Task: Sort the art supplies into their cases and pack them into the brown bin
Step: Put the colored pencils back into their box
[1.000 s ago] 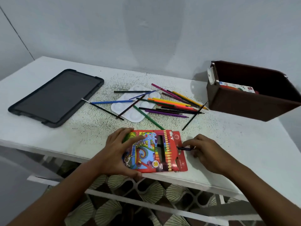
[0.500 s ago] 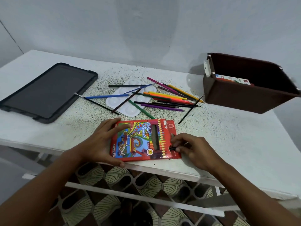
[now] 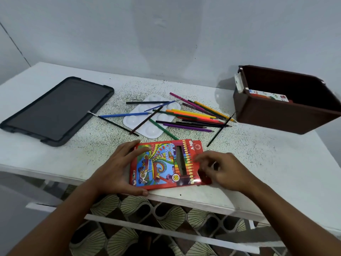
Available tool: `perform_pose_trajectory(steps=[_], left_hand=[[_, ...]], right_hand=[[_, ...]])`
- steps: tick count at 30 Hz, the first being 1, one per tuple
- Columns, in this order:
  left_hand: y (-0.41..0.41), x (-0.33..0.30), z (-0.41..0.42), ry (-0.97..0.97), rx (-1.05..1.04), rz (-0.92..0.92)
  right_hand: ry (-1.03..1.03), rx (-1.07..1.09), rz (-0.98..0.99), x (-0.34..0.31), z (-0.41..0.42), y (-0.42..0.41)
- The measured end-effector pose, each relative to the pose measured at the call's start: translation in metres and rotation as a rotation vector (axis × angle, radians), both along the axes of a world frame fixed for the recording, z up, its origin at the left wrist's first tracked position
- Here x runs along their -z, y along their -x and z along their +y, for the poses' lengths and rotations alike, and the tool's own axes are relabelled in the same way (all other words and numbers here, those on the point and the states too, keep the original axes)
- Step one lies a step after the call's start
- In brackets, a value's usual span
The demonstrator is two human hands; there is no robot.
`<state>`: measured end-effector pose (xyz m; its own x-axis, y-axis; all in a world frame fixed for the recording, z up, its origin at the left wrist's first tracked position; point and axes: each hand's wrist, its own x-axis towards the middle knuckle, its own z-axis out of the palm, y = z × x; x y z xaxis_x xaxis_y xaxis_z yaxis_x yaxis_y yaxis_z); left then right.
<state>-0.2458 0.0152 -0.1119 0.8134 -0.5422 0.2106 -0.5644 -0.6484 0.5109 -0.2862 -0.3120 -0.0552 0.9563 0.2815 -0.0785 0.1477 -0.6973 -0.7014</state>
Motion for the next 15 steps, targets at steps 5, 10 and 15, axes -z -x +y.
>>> perform_pose_trajectory(steps=[5, 10, 15], left_hand=[[-0.002, 0.001, 0.001, 0.026, -0.007, 0.017], [-0.003, 0.001, 0.003, 0.026, -0.012, 0.035], [-0.005, 0.000, 0.005, 0.021, -0.005, 0.033]], right_hand=[[0.113, 0.180, -0.175, -0.012, 0.027, -0.051], [0.328, 0.116, -0.007, -0.011, 0.065, -0.096], [0.431, 0.128, 0.117, -0.001, 0.082, -0.121]])
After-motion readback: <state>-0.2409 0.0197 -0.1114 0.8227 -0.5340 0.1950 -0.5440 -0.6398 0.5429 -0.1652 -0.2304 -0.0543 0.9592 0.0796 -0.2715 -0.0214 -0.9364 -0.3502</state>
